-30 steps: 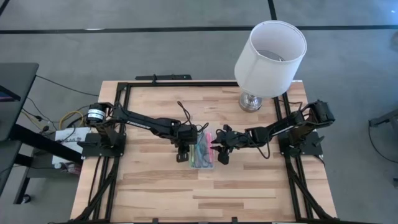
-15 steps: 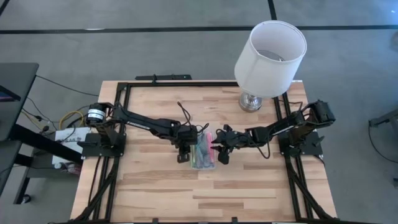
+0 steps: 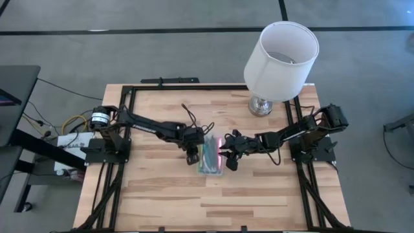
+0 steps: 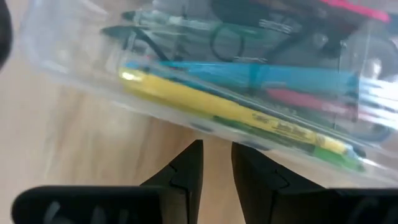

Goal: Pick & place school supplies into a supply box
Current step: Close the transparent supply box

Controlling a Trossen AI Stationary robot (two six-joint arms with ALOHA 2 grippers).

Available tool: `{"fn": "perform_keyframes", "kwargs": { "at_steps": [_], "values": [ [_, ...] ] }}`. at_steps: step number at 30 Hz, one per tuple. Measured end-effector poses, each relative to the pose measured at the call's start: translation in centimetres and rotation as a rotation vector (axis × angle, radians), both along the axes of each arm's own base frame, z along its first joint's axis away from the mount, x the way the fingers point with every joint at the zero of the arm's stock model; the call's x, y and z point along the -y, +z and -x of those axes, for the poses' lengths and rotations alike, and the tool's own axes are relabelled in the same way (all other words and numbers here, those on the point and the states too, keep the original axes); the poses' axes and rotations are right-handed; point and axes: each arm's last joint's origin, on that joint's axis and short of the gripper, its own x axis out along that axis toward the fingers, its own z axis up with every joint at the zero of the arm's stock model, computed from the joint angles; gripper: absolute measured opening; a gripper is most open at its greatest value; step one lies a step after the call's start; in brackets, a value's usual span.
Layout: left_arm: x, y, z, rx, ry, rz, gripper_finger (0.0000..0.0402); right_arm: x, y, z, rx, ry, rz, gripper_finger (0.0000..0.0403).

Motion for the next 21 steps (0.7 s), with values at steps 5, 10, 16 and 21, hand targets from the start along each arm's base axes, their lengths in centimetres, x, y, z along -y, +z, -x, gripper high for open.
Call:
{"fn": "perform_keyframes", "kwargs": {
  "at_steps": [5,10,16,21],
  "values": [
    [-0.7,0.0,0.0,0.005,0.037,0.000,0.0077,0.0,0.0,0.0,0.000,-0.001,-0.004,0.0117],
    [-0.6,0.1,-0.1,0.016,0.038,0.014,0.0077,0.0,0.0,0.0,-0.001,0.000,-0.006,0.0117],
    [-0.6,0.0,-0.2,0.022,0.027,0.037,0.0077,0.4,-0.9,-0.4,-0.018,-0.028,-0.045,0.0117],
    [-0.3,-1.8,-0.7,-0.011,0.018,0.117,0.0077,0.0,-1.4,-1.5,-0.005,-0.004,-0.059,0.0117]
  ]
}}
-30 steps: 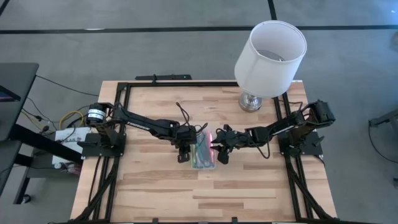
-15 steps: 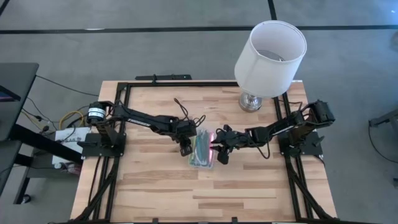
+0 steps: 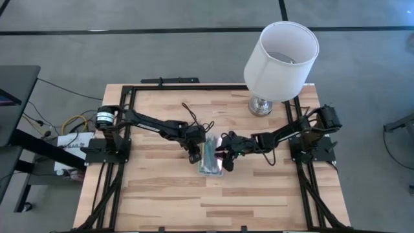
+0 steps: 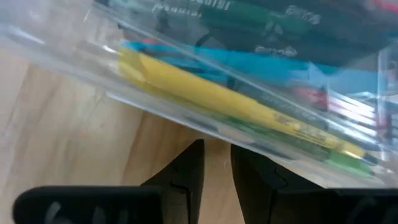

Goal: Pick & place school supplies into a supply box
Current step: Close the transparent supply box

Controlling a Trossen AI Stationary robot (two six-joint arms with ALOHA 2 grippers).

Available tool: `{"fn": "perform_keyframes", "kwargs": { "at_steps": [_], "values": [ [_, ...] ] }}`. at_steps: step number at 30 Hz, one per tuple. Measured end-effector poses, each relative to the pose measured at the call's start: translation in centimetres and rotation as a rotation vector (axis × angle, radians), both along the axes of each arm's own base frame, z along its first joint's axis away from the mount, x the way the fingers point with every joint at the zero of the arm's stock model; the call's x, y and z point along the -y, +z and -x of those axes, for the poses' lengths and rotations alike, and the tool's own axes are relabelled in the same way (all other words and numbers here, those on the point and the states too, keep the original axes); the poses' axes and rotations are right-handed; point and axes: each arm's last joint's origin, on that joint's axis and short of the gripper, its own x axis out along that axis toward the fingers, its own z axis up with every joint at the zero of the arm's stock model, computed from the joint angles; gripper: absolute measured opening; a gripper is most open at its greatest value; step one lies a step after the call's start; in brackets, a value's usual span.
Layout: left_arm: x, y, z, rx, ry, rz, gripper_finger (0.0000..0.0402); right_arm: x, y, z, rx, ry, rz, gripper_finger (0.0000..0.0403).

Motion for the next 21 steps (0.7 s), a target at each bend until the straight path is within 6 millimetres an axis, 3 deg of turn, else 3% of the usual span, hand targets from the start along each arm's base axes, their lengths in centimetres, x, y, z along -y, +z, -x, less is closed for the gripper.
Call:
{"fn": "perform_keyframes", "kwargs": {
  "at_steps": [5,21],
  "values": [
    [0.65,-1.20,-0.33,-0.031,-0.010,0.025,0.0077,-0.03,-0.18,-0.50,-0.003,0.009,0.006,0.0117],
    [0.73,-0.59,-0.23,-0.009,0.003,-0.032,0.0077,0.02,-0.61,-0.62,-0.019,0.017,-0.010,0.0112]
  ]
}}
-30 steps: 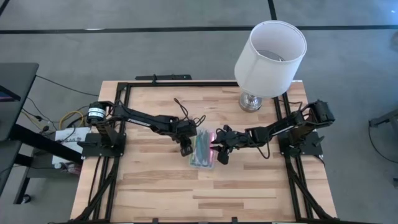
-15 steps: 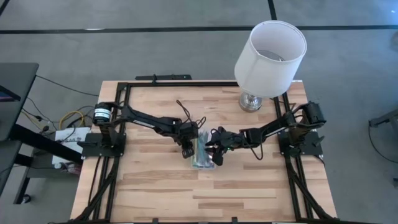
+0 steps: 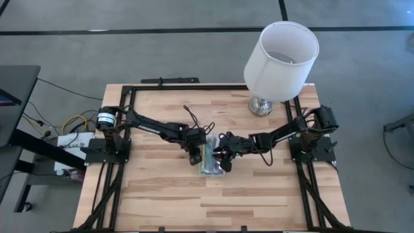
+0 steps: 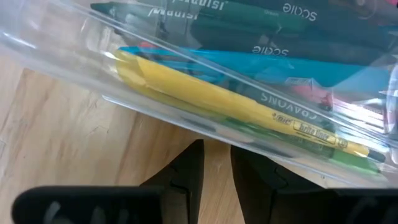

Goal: Pick & place school supplies into a supply box
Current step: Close the transparent supply box

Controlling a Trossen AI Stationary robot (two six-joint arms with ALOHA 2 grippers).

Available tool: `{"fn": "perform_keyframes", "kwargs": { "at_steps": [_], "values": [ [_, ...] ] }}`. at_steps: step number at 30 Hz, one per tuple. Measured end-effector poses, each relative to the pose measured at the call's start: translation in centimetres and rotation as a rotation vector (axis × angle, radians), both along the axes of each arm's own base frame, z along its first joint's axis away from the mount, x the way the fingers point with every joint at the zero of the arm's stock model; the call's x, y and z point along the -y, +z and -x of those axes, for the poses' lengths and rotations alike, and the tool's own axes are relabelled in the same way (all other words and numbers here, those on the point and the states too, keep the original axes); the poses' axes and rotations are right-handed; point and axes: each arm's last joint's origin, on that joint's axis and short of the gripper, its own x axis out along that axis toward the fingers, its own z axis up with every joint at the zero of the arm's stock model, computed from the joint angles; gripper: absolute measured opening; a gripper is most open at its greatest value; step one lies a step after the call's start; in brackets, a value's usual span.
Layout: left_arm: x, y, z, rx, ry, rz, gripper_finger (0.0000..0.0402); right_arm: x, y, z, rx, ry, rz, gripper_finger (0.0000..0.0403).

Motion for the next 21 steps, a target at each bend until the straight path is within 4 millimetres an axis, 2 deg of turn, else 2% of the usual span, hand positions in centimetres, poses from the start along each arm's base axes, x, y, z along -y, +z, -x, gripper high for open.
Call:
{"fn": "perform_keyframes", "kwargs": {
  "at_steps": [7,21],
  "values": [
    [0.0,0.0,0.0,-0.001,0.004,0.005,0.0077,0.1,0.6,0.0,0.027,0.000,-0.009,0.0098],
    [0.0,0.0,0.0,0.000,0.005,0.012,0.0077,0.3,4.4,0.9,0.116,-0.024,0.031,0.0098]
  ]
}}
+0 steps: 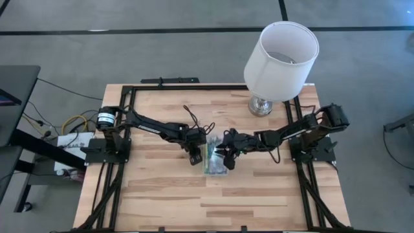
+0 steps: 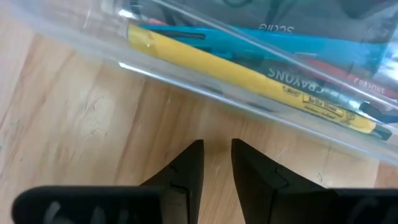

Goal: Pick & place school supplies into a supply box
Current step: Close the transparent supply box

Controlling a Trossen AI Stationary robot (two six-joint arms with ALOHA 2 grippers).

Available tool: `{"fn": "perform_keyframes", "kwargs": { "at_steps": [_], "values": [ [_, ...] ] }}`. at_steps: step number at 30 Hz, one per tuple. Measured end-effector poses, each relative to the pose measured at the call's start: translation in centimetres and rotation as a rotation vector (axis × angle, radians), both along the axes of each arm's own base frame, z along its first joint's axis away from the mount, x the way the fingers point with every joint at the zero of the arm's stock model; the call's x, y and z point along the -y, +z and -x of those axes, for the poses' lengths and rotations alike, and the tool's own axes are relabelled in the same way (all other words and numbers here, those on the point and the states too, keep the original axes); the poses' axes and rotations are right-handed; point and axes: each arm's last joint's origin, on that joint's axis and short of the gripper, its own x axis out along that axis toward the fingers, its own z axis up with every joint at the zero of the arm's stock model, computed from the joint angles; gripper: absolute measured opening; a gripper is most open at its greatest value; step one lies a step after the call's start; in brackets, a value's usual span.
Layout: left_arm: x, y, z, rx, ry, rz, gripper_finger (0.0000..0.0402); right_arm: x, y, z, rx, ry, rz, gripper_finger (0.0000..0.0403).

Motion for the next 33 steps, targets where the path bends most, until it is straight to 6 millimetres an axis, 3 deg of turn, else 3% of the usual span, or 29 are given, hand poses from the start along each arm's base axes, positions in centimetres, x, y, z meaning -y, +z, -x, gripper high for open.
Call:
{"fn": "perform_keyframes", "kwargs": {
  "at_steps": [9,16,23,28,33],
  "values": [
    [0.0,0.5,0.1,0.015,-0.014,-0.012,0.0077,-0.2,1.9,0.8,0.027,0.004,0.023,0.0098],
    [0.1,0.8,0.4,-0.001,-0.023,-0.009,0.0077,-0.7,0.4,2.2,-0.179,-0.048,0.000,0.0098],
    [0.2,0.9,0.4,0.004,-0.028,-0.012,0.0077,-1.3,-0.7,2.0,-0.213,-0.039,0.007,0.0098],
    [0.3,2.8,0.7,0.056,-0.013,-0.015,0.0077,-1.4,-1.0,1.8,-0.209,-0.039,0.006,0.0098],
    [0.4,6.8,1.4,0.195,0.026,-0.074,0.0077,-1.4,-1.1,1.8,-0.213,-0.031,0.017,0.0098]
  ]
}}
